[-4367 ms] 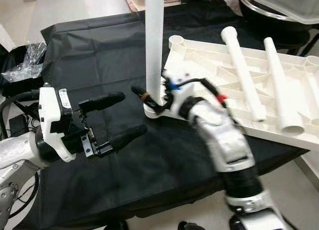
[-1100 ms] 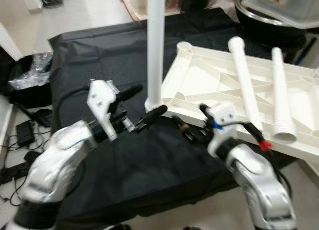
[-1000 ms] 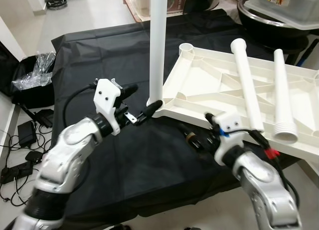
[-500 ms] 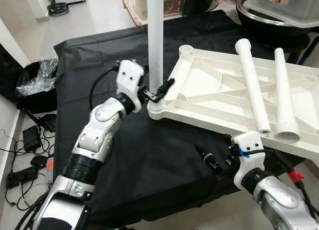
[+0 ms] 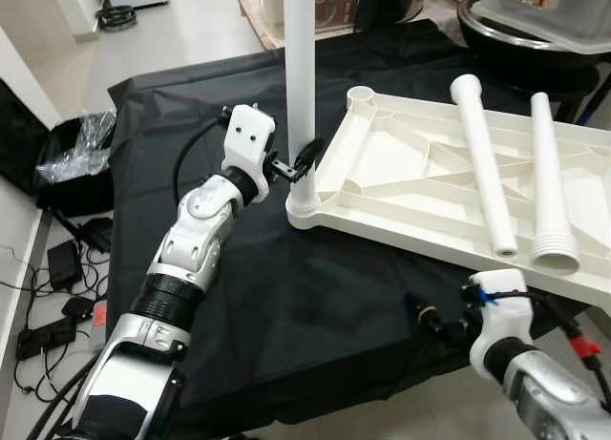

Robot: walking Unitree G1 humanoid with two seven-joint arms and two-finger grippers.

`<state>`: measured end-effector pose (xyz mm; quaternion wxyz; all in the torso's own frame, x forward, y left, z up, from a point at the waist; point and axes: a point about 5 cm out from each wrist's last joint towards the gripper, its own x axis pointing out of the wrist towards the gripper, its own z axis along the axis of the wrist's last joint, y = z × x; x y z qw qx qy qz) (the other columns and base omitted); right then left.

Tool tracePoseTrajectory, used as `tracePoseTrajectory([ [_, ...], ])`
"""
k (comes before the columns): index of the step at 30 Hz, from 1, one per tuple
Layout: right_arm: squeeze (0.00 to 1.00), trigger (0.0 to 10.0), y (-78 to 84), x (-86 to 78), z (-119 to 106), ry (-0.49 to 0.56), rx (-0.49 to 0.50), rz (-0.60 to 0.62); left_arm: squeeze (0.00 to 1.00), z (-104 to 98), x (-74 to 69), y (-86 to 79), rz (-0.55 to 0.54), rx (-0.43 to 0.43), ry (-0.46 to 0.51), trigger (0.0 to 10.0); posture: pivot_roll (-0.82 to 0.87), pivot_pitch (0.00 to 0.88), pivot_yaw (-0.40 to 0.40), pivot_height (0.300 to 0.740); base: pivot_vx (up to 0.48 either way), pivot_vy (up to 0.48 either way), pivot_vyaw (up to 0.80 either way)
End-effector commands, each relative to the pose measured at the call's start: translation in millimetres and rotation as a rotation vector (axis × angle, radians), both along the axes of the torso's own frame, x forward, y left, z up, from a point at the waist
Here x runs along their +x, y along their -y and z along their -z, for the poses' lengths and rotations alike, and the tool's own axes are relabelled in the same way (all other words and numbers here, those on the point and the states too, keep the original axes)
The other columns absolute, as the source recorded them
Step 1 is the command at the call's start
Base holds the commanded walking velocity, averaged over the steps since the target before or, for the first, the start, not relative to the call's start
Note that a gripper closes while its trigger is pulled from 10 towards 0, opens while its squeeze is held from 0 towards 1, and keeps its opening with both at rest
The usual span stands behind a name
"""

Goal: Building children table

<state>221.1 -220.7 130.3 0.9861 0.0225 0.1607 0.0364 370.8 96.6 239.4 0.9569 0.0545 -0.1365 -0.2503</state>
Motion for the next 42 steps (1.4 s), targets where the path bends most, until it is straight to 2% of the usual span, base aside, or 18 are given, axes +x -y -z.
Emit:
tracePoseTrajectory([
  [1,0.00,10.0,1.4,1.7,0,0.017,0.037,0.019,0.00,3,2.0,-1.6,-0.009,0.009,-0.005,10.0,-0.09,0.151,0.060,0.740,0.000,0.000,0.00],
  [2,0.00,10.0,3.2,7.1,-7,0.057,0.031,0.035,0.00,6,2.5,1.2,0.003,0.007,-0.010,10.0,-0.09,0.155,0.064,0.740,0.000,0.000,0.00],
  [4,0.00,10.0,3.5,9.0,-8,0.063,0.025,0.040,0.00,7,2.2,2.6,0.009,0.009,-0.012,10.0,-0.09,0.155,0.065,0.740,0.000,0.000,0.00],
  [10,0.00,10.0,14.1,13.6,-8,0.045,-0.044,0.096,0.00,10,1.4,3.2,0.017,0.020,-0.017,10.0,-0.08,0.159,0.066,0.740,0.000,0.000,0.00],
  [11,0.00,10.0,19.8,14.9,-7,0.036,-0.068,0.126,0.00,12,1.2,2.1,0.018,0.025,-0.019,2.9,-0.08,0.162,0.068,0.740,0.000,0.000,0.00],
  [12,0.00,10.0,26.1,16.1,-7,0.024,-0.084,0.155,0.00,13,0.8,0.3,0.019,0.028,-0.022,0.0,-0.08,0.163,0.068,0.740,0.000,0.000,0.00],
  [14,0.00,10.0,35.4,17.2,-7,0.009,-0.110,0.200,0.00,16,0.3,-3.8,0.013,0.035,-0.026,0.0,-0.08,0.164,0.069,0.740,0.000,0.000,0.00],
  [18,0.00,10.0,41.5,17.9,-8,0.006,-0.119,0.231,0.00,17,0.6,-8.5,0.002,0.040,-0.031,0.0,-0.08,0.164,0.069,0.740,0.000,0.000,0.00],
  [20,0.00,10.0,48.5,20.2,-10,0.017,-0.136,0.259,0.00,20,0.3,-20.3,-0.023,0.055,-0.036,0.0,-0.08,0.165,0.071,0.740,0.000,0.000,0.00],
  [31,0.00,10.0,58.0,29.2,-16,0.043,-0.157,0.278,0.00,19,-8.6,-53.5,-0.035,0.081,-0.045,0.2,-0.07,0.168,0.076,0.740,0.000,0.000,0.00],
  [32,0.00,10.0,58.9,31.7,-17,0.045,-0.158,0.276,0.00,17,-12.9,-58.9,-0.006,0.085,-0.058,4.3,-0.06,0.168,0.074,0.740,0.000,0.000,0.00],
  [33,0.00,10.0,58.9,31.7,-17,0.045,-0.158,0.276,0.00,17,-12.9,-58.9,-0.006,0.085,-0.058,4.3,-0.06,0.168,0.074,0.740,0.000,0.000,0.00],
  [34,0.00,10.0,59.0,35.8,-18,0.049,-0.153,0.265,0.00,15,-19.8,-63.0,0.046,0.106,-0.070,10.0,-0.06,0.169,0.074,0.740,0.000,0.000,0.00],
  [35,0.00,10.0,58.7,40.6,-20,0.056,-0.148,0.251,0.00,13,-28.2,-64.6,0.115,0.122,-0.090,10.0,-0.05,0.169,0.073,0.740,0.000,0.000,0.00],
  [36,0.00,10.0,58.7,40.6,-20,0.056,-0.148,0.251,0.00,13,-28.2,-64.6,0.115,0.122,-0.090,10.0,-0.05,0.169,0.073,0.740,0.000,0.000,0.00],
  [38,0.00,10.0,57.3,47.7,-24,0.068,-0.144,0.227,0.00,12,-42.1,-64.2,0.226,0.161,-0.120,10.0,-0.05,0.168,0.070,0.740,0.000,0.000,0.00],
  [40,0.00,10.0,57.3,47.7,-24,0.068,-0.144,0.227,0.00,12,-42.1,-64.2,0.226,0.161,-0.120,10.0,-0.05,0.168,0.070,0.740,0.000,0.000,0.00],
  [42,0.00,10.0,53.9,55.2,-26,0.076,-0.138,0.201,0.00,14,-59.2,-62.2,0.350,0.234,-0.154,10.0,-0.05,0.168,0.067,0.740,0.000,0.000,0.00],
])
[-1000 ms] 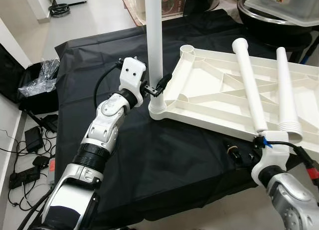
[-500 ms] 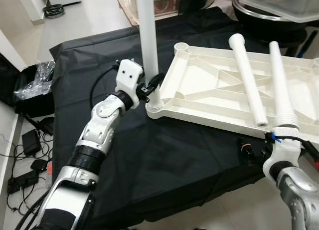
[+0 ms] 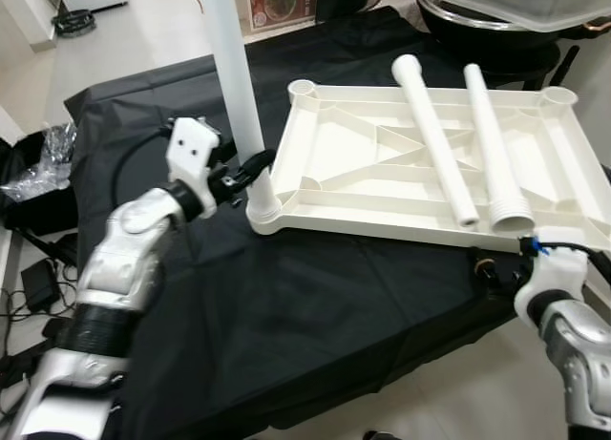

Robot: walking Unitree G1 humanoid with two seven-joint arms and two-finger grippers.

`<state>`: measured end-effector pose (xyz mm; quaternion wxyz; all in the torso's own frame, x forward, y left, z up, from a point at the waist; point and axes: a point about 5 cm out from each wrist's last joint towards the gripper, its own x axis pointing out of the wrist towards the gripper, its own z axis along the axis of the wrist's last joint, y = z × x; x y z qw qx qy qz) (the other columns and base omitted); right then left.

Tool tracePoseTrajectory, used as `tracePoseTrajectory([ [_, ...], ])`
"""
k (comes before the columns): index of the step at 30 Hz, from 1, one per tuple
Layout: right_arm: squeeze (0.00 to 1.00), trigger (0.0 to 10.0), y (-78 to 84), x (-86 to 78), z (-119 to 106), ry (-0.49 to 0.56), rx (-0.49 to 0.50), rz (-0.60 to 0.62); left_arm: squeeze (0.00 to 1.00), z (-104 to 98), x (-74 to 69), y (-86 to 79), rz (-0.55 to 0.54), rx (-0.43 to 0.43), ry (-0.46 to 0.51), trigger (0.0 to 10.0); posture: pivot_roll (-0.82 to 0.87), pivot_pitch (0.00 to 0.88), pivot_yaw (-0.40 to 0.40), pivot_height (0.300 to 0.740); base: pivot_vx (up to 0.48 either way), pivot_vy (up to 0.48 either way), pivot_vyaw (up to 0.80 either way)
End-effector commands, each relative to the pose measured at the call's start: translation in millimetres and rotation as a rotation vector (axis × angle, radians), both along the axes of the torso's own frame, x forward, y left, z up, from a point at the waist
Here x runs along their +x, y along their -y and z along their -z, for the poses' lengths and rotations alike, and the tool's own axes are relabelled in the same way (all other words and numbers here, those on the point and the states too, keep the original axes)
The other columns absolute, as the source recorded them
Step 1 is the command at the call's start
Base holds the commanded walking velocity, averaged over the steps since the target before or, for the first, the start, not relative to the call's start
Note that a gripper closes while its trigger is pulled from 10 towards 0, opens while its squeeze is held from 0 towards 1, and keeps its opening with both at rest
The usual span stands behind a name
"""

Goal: Building children table

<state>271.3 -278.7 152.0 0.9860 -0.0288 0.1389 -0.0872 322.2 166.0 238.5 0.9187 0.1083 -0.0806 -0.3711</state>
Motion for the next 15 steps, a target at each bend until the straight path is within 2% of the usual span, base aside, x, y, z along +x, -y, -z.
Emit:
tracePoseTrajectory([
  [1,0.00,10.0,-4.1,5.0,-5,0.033,-0.003,-0.031,0.00,13,-10.7,7.1,0.116,0.069,-0.073,10.0,-0.05,0.168,0.067,0.740,0.000,0.000,0.00],
  [2,0.00,10.0,-5.2,9.2,-7,0.041,-0.004,-0.043,0.00,10,-17.7,8.9,0.159,0.070,-0.076,10.0,-0.04,0.169,0.060,0.740,0.000,0.000,0.00],
  [5,0.00,10.0,-6.1,13.1,-10,0.050,-0.004,-0.053,0.00,5,-24.2,10.9,0.196,0.051,-0.071,10.0,-0.03,0.170,0.060,0.740,0.000,0.000,0.00],
  [7,0.00,10.0,-8.6,18.7,-14,0.067,-0.002,-0.077,0.00,-7,-33.0,15.2,0.242,0.006,-0.049,10.0,-0.03,0.171,0.057,0.740,0.000,0.000,0.00],
  [11,0.00,10.0,-16.5,24.0,-15,0.077,0.012,-0.134,0.00,-12,-43.1,18.9,0.302,-0.004,-0.048,10.0,-0.03,0.170,0.057,0.740,0.000,0.000,0.00],
  [13,0.00,10.0,-16.5,24.0,-15,0.077,0.012,-0.134,0.00,-12,-43.1,18.9,0.302,-0.004,-0.048,10.0,-0.03,0.170,0.057,0.740,0.000,0.000,0.00],
  [15,0.00,10.0,-26.1,29.1,-17,0.088,0.025,-0.202,0.00,-13,-51.4,19.7,0.351,-0.006,-0.068,10.0,-0.03,0.171,0.058,0.740,0.000,0.000,0.00],
])
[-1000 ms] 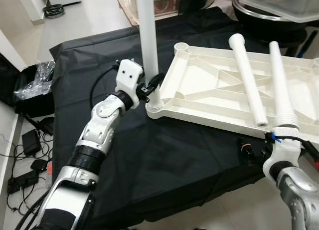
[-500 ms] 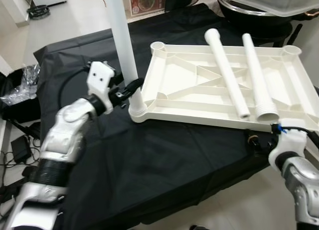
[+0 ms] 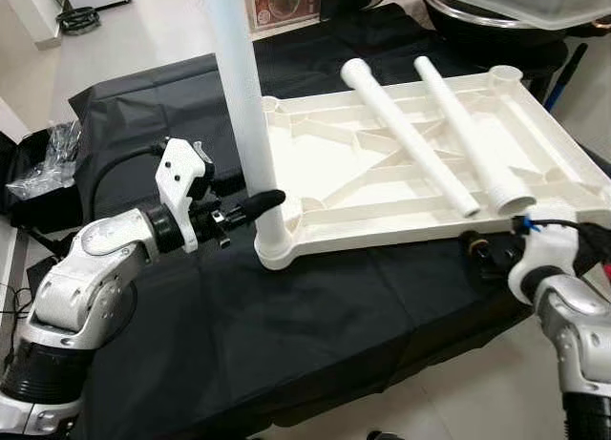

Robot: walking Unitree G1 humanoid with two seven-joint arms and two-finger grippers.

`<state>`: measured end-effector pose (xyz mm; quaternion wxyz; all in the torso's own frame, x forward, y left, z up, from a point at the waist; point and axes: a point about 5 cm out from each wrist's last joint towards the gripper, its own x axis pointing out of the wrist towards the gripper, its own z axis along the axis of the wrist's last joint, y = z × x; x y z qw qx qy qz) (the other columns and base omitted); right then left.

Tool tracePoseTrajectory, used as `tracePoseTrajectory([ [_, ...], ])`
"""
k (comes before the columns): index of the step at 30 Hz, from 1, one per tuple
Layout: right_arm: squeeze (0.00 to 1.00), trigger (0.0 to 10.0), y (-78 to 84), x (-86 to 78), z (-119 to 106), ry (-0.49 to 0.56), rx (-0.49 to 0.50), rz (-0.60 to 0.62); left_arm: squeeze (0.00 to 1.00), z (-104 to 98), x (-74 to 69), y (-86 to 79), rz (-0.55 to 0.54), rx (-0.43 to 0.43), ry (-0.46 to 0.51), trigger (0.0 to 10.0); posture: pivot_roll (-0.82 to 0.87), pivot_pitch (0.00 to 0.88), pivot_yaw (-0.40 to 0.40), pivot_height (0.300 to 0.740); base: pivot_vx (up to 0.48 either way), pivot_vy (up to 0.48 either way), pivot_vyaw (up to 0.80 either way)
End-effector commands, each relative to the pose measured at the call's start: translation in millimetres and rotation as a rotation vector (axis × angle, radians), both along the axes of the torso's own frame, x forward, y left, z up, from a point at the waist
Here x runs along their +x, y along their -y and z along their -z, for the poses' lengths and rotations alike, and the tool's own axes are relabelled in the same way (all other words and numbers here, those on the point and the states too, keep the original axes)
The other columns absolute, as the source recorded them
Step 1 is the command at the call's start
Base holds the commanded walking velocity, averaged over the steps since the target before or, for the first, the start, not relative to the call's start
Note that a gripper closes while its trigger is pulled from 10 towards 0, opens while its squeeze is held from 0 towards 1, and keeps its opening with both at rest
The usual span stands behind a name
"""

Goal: Building children table

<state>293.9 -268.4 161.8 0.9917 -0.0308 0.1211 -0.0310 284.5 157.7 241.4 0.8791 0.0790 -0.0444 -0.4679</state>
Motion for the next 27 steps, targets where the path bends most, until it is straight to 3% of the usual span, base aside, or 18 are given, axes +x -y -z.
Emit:
tracePoseTrajectory([
  [1,0.00,10.0,-19.1,8.6,-8,0.059,0.019,-0.109,0.00,-10,-16.7,11.7,0.163,-0.016,0.027,10.0,-0.03,0.171,0.058,0.740,0.000,0.000,0.00],
  [8,0.00,10.0,-26.8,13.0,-12,0.068,0.018,-0.152,0.00,-10,-19.9,13.7,0.171,-0.017,0.021,10.0,-0.03,0.174,0.055,0.740,0.000,0.000,0.00],
  [16,0.00,10.0,-41.5,8.6,-11,0.070,0.061,-0.245,0.00,-7,-31.4,19.7,0.287,-0.098,0.017,10.0,-0.03,0.178,0.057,0.740,0.000,0.000,0.00],
  [20,0.00,10.0,-56.7,8.0,-17,0.089,0.101,-0.337,0.00,-4,-27.1,29.1,0.350,-0.137,0.028,10.0,-0.04,0.176,0.055,0.740,0.000,0.000,0.00],
  [27,0.00,10.0,-63.8,8.4,-22,0.107,0.108,-0.376,0.00,-5,-17.5,44.2,0.401,-0.188,0.045,10.0,-0.05,0.176,0.055,0.740,0.000,0.000,0.00],
])
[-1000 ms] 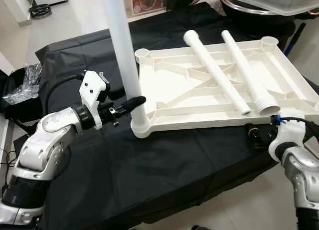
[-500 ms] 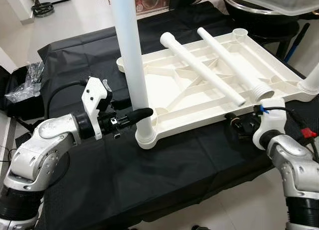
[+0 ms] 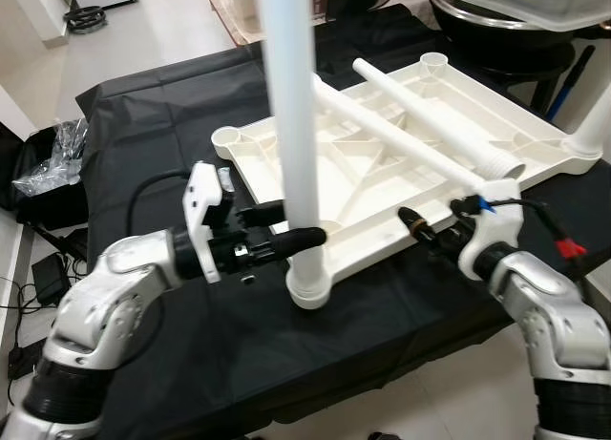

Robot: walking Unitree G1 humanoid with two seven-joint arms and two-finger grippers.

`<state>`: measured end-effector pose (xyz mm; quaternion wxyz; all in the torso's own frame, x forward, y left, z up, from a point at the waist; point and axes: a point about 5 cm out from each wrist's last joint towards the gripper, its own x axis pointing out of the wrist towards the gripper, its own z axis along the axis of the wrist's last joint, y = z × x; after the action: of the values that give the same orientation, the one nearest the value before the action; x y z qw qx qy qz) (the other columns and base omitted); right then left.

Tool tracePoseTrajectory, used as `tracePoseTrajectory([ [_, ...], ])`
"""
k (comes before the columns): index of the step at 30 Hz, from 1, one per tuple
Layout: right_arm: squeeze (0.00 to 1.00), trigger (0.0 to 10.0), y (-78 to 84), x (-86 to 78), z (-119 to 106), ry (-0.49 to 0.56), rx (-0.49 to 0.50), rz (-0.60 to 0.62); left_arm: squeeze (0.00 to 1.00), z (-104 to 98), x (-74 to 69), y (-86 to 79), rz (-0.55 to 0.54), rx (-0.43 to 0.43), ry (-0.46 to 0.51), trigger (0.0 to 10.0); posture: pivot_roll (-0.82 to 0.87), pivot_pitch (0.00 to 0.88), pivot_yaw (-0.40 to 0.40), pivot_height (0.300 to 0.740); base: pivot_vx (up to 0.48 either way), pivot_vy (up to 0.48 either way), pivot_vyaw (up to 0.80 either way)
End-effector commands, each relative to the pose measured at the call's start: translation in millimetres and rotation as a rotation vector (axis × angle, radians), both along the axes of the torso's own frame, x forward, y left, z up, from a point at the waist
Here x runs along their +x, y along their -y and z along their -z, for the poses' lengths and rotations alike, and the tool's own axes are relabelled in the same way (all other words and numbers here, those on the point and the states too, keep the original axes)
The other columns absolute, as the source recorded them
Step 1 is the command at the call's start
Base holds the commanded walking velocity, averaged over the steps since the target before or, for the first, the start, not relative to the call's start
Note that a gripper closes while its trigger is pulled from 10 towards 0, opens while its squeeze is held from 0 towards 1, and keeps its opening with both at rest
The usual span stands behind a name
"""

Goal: Building children table

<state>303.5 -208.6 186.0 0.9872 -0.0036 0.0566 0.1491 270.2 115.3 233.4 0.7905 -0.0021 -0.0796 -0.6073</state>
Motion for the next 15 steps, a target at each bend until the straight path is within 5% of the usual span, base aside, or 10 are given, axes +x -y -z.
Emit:
tracePoseTrajectory([
  [1,0.00,10.0,-4.3,-1.3,1,-0.010,0.011,-0.020,0.00,-11,0.1,4.2,0.047,-0.055,0.069,10.0,-0.05,0.176,0.055,0.740,0.000,0.000,0.00],
  [4,0.00,10.0,-4.9,-2.0,0,-0.007,0.015,-0.022,0.00,-8,3.5,5.1,0.035,-0.048,0.068,10.0,-0.05,0.177,0.057,0.740,0.000,0.000,0.00],
  [5,0.00,10.0,-5.7,-2.9,0,-0.007,0.013,-0.023,0.25,-6,8.9,3.8,-0.005,-0.038,0.071,10.0,-0.06,0.178,0.058,0.740,0.000,0.000,0.00],
  [6,0.00,10.0,-5.7,-2.9,0,-0.007,0.013,-0.023,0.25,-6,8.9,3.8,-0.005,-0.038,0.071,10.0,-0.06,0.178,0.058,0.740,0.000,0.000,0.00],
  [7,0.00,10.0,-6.6,-3.8,1,-0.008,0.014,-0.026,1.00,-4,12.9,0.8,-0.034,-0.034,0.069,10.0,-0.05,0.179,0.058,0.740,0.000,0.000,0.00],
  [15,0.00,10.0,-9.3,-5.0,1,-0.009,0.007,-0.041,1.00,1,20.1,-15.2,-0.140,0.028,0.123,10.0,-0.05,0.188,0.057,0.740,0.000,0.000,0.00],
])
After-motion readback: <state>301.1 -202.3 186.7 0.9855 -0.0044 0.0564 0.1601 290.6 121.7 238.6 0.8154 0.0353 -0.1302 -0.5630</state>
